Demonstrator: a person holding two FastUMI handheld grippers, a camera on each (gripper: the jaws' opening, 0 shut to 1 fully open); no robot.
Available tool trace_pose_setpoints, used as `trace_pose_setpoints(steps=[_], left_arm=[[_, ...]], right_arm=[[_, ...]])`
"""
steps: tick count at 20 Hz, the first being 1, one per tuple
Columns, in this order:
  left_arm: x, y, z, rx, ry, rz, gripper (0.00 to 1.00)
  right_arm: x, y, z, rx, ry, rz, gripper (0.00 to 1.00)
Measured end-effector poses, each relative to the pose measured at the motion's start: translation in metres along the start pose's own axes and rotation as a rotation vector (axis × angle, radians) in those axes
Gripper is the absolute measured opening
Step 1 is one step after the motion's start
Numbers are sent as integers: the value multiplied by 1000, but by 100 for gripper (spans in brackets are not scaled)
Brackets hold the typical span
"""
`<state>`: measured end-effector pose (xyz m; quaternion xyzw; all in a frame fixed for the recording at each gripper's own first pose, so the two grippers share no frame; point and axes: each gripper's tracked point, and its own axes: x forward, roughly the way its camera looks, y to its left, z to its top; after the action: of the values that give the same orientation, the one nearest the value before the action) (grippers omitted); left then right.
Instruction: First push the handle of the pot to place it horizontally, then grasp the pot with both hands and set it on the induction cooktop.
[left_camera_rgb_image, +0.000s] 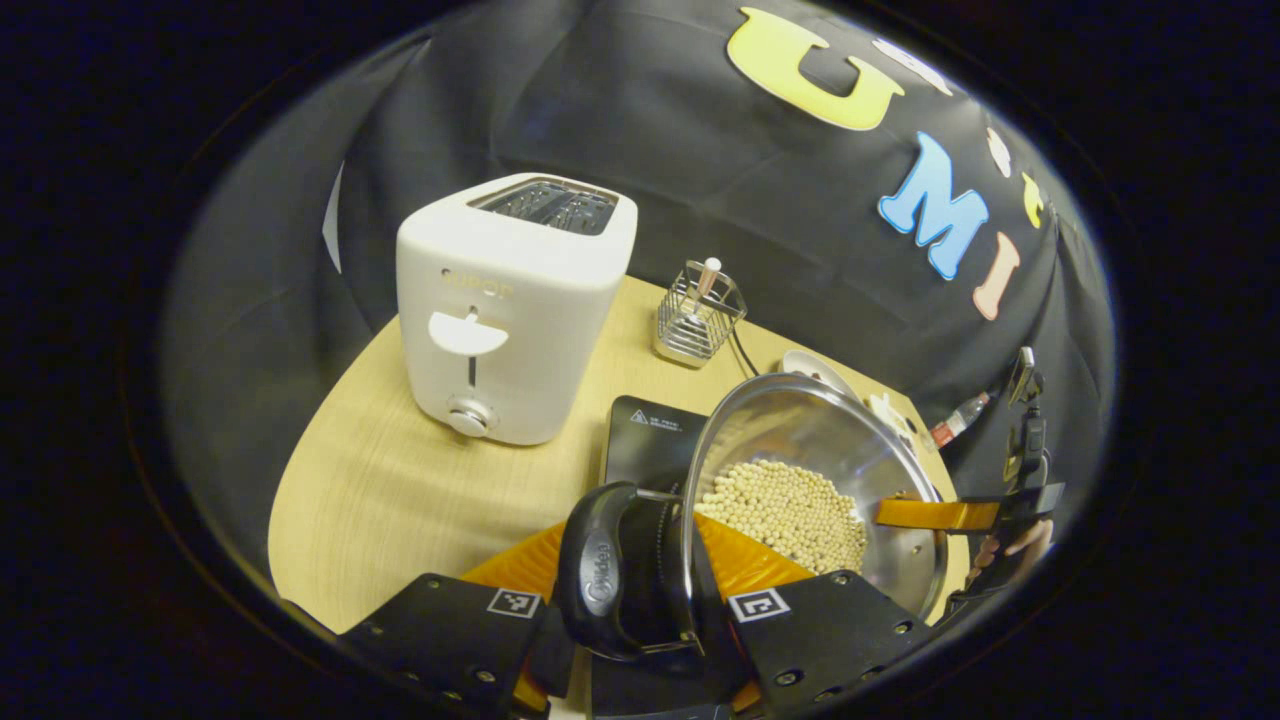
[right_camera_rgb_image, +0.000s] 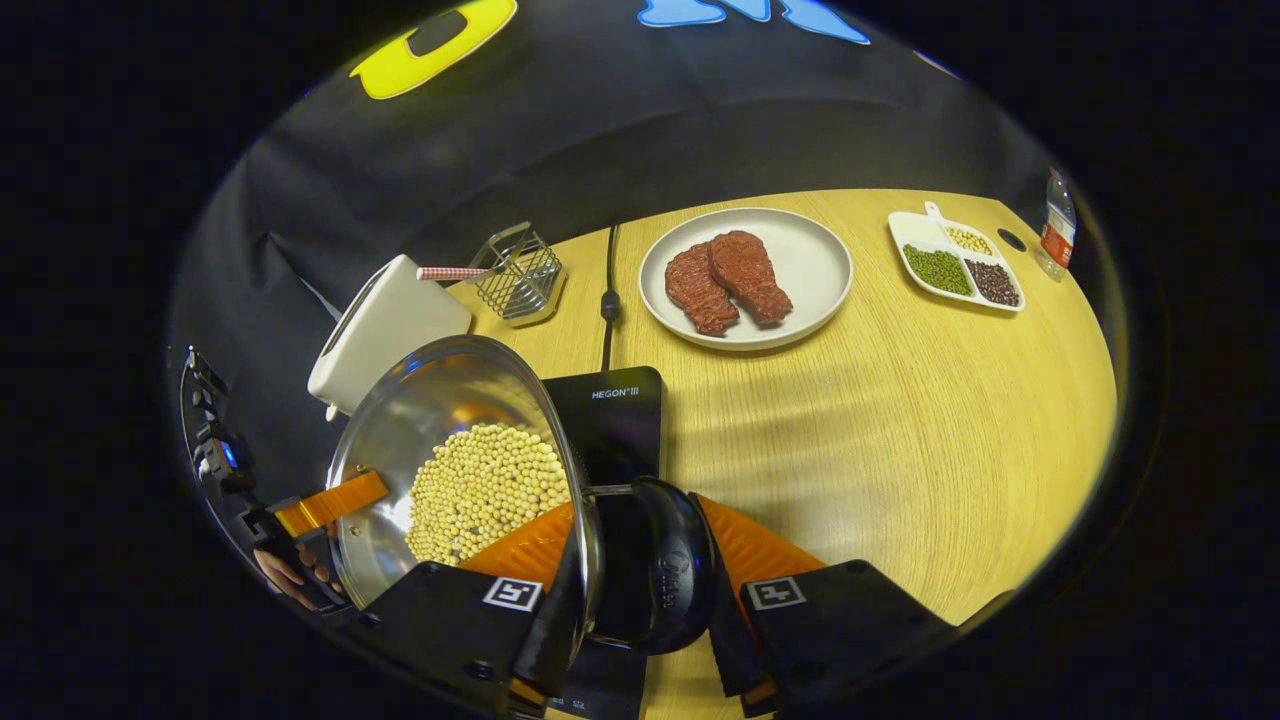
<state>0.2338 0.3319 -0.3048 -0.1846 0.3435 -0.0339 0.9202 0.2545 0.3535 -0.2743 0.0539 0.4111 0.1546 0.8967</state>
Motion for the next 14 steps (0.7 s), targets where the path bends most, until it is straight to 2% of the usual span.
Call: trace_pose_setpoints(steps=[2,3,5,6,7,8,10,11,14], left_arm=[[-2,2,-4,16,18,8,58],[-2,4,-3,35,22,19,55],[-3,8,1,90,21,58,59],[-1,11,-2,116,33,84,62],[-4,11,-3,119,41,92,64],[-8,11,-7,111,44,102,76],[-17,11,-6,100,40,120,76],[-22,11,-4,94,32,131,76],[-34,6,-1,78,-3,136,77]], right_arm=[[-2,2,-4,1,11,0,60],[-2,3,-4,-3,18,0,56],[-4,4,-12,-20,33,6,57],[-5,5,-16,-28,38,5,72],[-7,2,-16,-40,33,-2,78],[-10,1,-16,-53,25,-9,94],[-18,-2,-13,-73,2,-20,93],[-23,-3,-11,-80,-8,-24,98],[-40,-6,-9,-94,-19,-23,98]])
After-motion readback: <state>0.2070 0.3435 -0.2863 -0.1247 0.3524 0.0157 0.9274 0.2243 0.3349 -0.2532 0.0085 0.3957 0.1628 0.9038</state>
